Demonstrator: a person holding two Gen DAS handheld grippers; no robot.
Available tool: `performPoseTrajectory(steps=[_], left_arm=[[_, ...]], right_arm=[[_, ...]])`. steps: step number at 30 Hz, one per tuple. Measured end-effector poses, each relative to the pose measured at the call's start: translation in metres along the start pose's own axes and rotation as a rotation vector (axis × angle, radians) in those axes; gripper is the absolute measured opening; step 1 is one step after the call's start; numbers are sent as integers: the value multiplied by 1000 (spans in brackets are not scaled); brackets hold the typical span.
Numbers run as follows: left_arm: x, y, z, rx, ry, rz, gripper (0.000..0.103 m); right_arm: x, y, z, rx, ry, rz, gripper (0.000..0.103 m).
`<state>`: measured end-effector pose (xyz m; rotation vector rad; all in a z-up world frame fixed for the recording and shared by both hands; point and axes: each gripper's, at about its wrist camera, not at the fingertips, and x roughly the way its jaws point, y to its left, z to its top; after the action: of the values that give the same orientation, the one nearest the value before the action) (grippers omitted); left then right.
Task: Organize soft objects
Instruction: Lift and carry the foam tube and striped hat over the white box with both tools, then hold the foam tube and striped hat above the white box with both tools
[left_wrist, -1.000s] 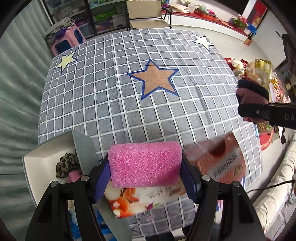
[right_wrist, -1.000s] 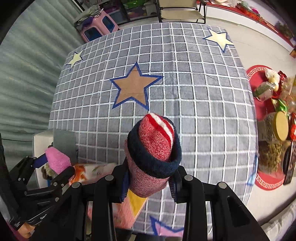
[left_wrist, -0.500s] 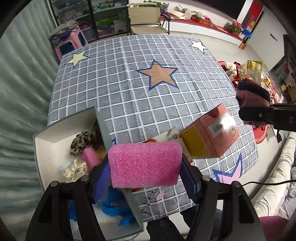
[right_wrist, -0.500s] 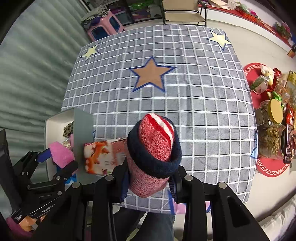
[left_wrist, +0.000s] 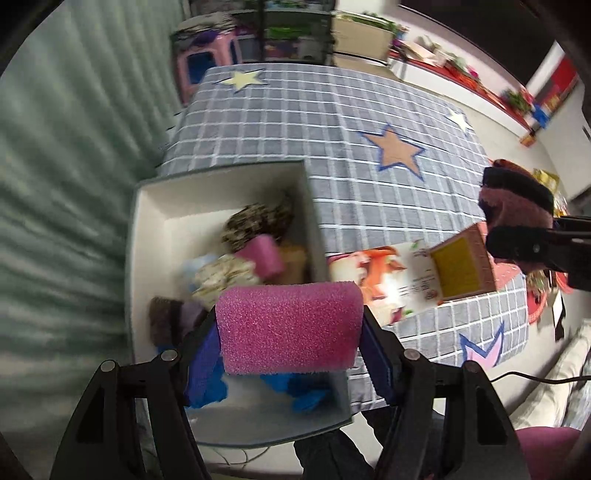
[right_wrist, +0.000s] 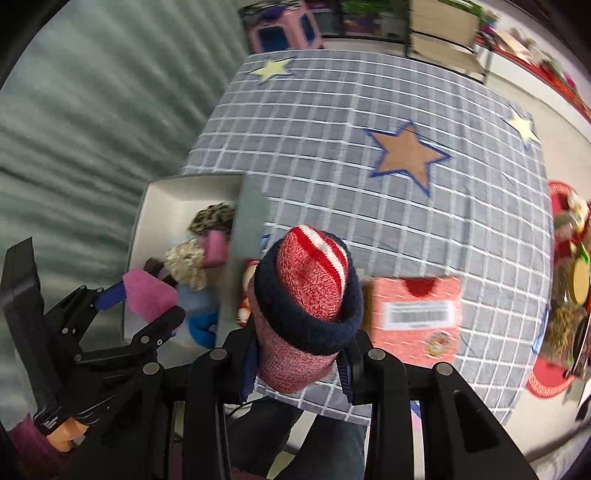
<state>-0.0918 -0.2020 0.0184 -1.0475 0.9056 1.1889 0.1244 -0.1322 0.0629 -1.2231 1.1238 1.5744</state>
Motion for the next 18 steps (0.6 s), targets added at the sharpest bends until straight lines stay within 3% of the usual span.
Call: performPoseTrajectory(steps=[7,18], left_arm=[[1,42,-12,-114,5,37,73],[5,68,-9,-177,-11,68,73]], right_arm=[[14,49,14,-108,28,27,37],[42,113,33,-248,75,59,37]])
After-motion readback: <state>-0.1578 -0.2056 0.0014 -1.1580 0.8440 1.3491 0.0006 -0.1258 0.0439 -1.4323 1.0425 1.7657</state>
